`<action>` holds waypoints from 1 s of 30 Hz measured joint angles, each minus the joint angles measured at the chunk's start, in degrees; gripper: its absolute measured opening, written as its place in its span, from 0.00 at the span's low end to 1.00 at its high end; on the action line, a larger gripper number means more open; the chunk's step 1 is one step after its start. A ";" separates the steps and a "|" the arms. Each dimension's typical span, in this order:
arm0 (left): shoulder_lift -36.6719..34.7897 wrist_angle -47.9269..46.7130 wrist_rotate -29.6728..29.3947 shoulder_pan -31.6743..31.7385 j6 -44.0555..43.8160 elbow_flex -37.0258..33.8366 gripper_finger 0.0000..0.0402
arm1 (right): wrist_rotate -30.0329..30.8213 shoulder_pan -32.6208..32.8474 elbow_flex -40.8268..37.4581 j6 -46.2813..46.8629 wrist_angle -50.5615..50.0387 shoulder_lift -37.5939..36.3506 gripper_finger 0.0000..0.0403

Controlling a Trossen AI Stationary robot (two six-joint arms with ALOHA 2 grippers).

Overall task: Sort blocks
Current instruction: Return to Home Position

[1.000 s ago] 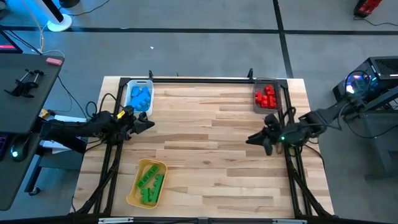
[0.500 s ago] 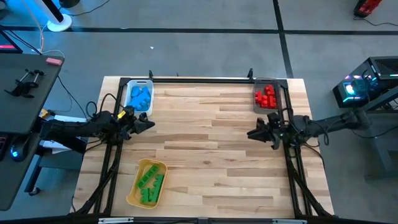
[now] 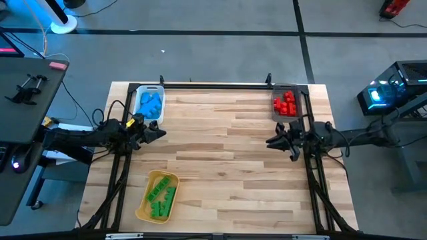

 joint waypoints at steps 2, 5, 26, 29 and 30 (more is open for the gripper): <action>0.00 0.01 0.00 0.00 0.00 0.02 0.02 | -0.05 -0.23 -3.00 1.20 4.00 0.02 0.00; 0.00 -0.02 -0.02 0.00 0.00 0.03 0.02 | 0.66 0.02 -2.89 1.37 3.64 -0.12 0.00; -0.51 -1.62 -0.04 0.01 0.00 0.04 0.02 | 6.86 0.17 -2.47 -1.10 -26.49 0.90 0.00; -3.47 -4.12 -0.04 0.00 0.00 0.04 0.02 | 7.28 1.03 -2.47 -1.10 -26.52 -2.64 0.00; -5.06 -5.43 0.00 0.02 0.00 0.04 0.02 | 7.29 1.37 -2.47 -1.10 -26.50 -4.55 0.00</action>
